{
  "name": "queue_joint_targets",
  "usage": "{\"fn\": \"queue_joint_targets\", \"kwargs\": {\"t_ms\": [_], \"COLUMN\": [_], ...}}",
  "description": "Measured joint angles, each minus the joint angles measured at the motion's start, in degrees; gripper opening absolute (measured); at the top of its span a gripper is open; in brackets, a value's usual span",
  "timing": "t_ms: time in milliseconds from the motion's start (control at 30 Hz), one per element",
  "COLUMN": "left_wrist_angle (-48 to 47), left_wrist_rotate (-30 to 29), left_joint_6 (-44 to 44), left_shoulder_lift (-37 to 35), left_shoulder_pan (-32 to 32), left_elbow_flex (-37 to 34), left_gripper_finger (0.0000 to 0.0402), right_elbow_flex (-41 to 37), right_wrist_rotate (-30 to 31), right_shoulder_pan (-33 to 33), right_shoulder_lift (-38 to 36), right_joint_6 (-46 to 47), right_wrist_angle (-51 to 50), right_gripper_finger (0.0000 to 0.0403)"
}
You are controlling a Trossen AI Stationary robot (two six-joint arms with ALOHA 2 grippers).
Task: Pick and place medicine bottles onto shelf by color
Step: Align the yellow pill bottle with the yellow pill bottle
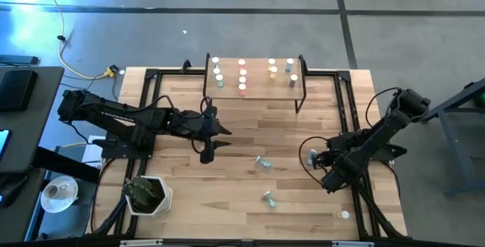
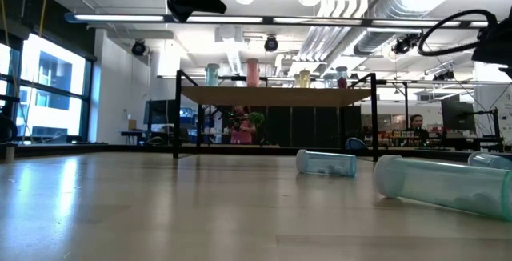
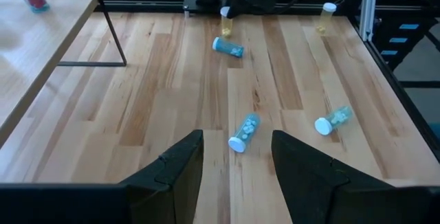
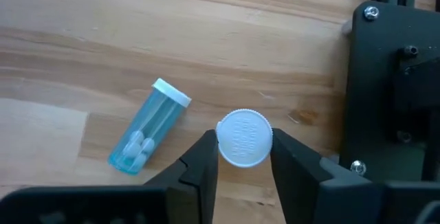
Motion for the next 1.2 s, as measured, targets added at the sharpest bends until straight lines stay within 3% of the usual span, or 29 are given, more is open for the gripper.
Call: {"fn": "queue_joint_targets", "kwargs": {"t_ms": [267,633,967,1200], "left_wrist_angle": [0.0,-1.6,-1.32,-1.31], "left_wrist_rotate": [-0.41,-0.51,-0.44,-0.44], "left_joint_6": [0.0,2.1,5.73,9.34], "left_shoulder_lift": [0.0,-2.01,-5.6,-5.83], "left_shoulder_pan": [0.07,2.49,10.05,14.83], "left_elbow_flex": [0.0,-0.04,-0.02,-0.02], "left_gripper_finger": [0.0161,0.0161,0.0161,0.0161], "right_elbow_flex": [4.2,14.3,23.52,30.67], "right_wrist_rotate": [0.95,13.33,20.02,19.77], "right_shoulder_pan": [0.0,-1.98,-14.78,-26.62], "right_shoulder_lift": [-0.02,-0.04,-0.04,-0.04], "right_joint_6": [-2.15,-12.66,-35.06,-54.78], "right_wrist_angle": [-2.12,-1.48,-1.13,1.18], "right_gripper_finger": [0.0104,0.0105,0.0105,0.0105]}}
